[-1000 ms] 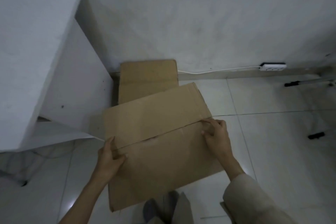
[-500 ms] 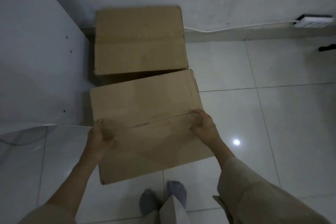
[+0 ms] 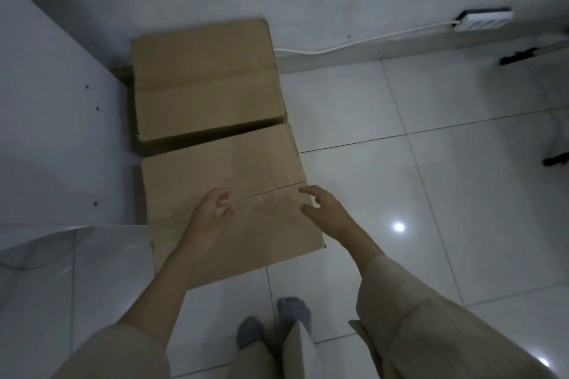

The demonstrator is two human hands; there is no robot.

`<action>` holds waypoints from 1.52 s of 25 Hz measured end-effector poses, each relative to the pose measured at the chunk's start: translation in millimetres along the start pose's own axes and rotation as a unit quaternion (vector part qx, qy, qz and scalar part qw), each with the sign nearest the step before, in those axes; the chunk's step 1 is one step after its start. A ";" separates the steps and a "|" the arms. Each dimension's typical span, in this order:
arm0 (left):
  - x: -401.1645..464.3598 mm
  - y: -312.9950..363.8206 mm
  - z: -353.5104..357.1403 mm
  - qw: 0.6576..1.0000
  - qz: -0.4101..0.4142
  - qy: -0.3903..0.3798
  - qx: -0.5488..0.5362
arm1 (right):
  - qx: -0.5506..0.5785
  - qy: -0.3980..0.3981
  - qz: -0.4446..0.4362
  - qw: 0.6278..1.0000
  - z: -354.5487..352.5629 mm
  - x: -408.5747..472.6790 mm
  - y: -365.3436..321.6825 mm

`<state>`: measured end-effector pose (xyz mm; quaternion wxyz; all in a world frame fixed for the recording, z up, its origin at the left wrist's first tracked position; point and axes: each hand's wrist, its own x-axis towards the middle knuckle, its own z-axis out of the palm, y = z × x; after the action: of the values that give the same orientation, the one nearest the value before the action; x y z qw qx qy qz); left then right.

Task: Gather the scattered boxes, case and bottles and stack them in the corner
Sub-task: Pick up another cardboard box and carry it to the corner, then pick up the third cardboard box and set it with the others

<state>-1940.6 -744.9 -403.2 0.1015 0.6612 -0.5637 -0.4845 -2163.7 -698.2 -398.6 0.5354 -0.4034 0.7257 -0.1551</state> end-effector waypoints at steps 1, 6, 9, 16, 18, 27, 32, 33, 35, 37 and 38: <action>-6.4 9.9 0.4 1.000 0.014 -0.011 0.009 | 0.011 0.006 -0.002 1.000 -8.0 -9.7 0.0; -44.0 60.3 3.3 0.994 0.075 -0.063 0.047 | 0.079 0.098 0.016 0.992 -48.7 -70.5 13.0; -62.9 87.3 19.2 0.986 0.115 -0.099 0.076 | 0.124 0.159 0.031 0.979 -64.0 -114.7 30.4; -141.3 139.5 86.2 0.946 0.225 -0.211 0.105 | 0.234 0.278 0.060 0.930 -59.1 -245.5 91.3; -177.3 149.6 112.1 0.923 0.267 -0.243 0.130 | 0.259 0.325 0.057 0.908 -49.4 -296.9 116.9; -365.6 128.3 232.0 0.816 0.377 -0.379 0.221 | 0.388 0.566 0.154 0.711 49.2 -518.7 247.8; -488.8 84.0 273.3 0.748 0.402 -0.461 0.256 | 0.438 0.630 0.199 0.609 139.8 -628.1 297.3; -509.3 77.3 277.6 0.738 0.402 -0.473 0.263 | 0.448 0.639 0.207 0.590 155.9 -646.1 302.1; -554.1 68.0 283.8 0.709 0.411 -0.495 0.287 | 0.474 0.657 0.226 0.542 185.9 -686.9 309.7; -601.2 65.7 288.3 0.679 0.425 -0.512 0.309 | 0.490 0.676 0.241 0.495 205.9 -732.9 314.0; -623.5 67.4 289.4 0.666 0.433 -0.520 0.313 | 0.491 0.684 0.245 0.480 210.8 -754.9 315.1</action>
<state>-2137.2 -122.6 -176.8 -0.2233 -0.0237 -0.8662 -0.4464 -2029.1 110.1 -193.4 -0.0036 0.3528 0.7375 -0.5759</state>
